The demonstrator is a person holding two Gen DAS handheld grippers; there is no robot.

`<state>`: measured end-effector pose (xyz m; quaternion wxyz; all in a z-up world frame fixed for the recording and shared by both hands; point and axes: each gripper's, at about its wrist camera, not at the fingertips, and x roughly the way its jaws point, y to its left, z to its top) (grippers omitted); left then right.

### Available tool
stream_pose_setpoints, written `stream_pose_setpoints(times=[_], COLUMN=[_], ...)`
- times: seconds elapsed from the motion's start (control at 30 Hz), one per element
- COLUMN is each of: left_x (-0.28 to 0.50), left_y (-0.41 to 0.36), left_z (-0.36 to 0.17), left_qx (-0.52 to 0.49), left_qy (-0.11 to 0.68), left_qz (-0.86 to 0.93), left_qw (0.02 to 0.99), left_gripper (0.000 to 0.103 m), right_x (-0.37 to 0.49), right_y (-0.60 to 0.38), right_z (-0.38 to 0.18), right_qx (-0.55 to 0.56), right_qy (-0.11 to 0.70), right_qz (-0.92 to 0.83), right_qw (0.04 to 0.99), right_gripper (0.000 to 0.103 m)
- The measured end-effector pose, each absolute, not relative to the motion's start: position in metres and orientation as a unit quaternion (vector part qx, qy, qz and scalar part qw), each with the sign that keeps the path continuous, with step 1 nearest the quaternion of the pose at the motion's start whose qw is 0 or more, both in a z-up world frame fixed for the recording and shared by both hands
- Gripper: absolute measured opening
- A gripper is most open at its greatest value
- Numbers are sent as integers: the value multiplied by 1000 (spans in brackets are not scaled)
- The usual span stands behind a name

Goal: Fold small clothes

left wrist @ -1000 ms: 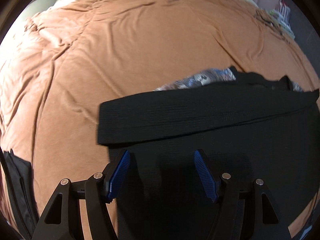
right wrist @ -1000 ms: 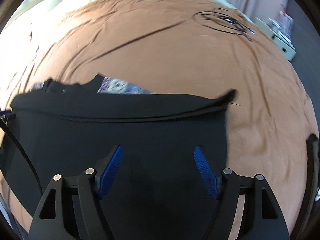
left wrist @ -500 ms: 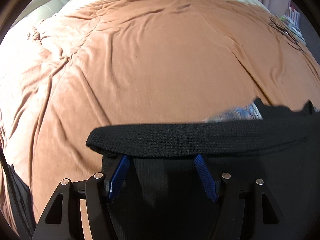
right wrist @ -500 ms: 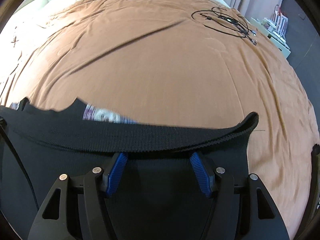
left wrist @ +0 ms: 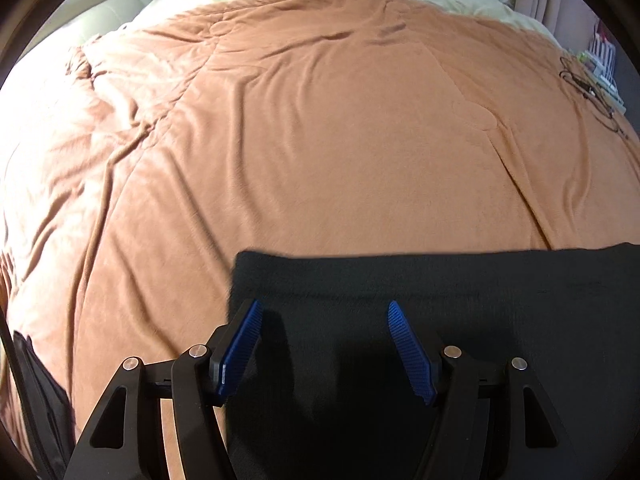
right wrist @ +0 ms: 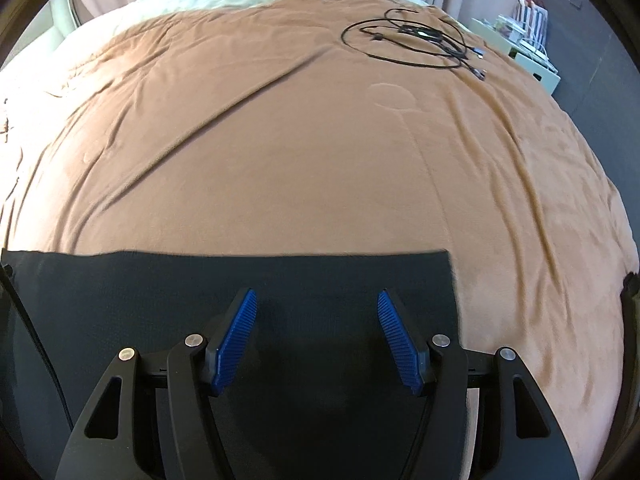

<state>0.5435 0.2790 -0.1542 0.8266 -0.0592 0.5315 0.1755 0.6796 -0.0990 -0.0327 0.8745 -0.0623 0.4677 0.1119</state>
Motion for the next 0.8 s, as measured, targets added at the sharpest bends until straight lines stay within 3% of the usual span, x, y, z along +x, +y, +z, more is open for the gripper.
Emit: stream_pose_setpoints(times=[0.43,0.8], left_x=[444,366], left_y=[267,200], left_z=[-128,-138], left_qx=[-112,-108], left_qy=[521,516], left_qz=[145,92], left_qw=[834,845], left_gripper=[67,67], right_x=[604,515], right_y=[-164,-177], right_z=[-32,-28], right_qx=[-38,-56], right_qy=[496,493], right_qz=[145,179], right_qw=[855,849], right_gripper=[62,62])
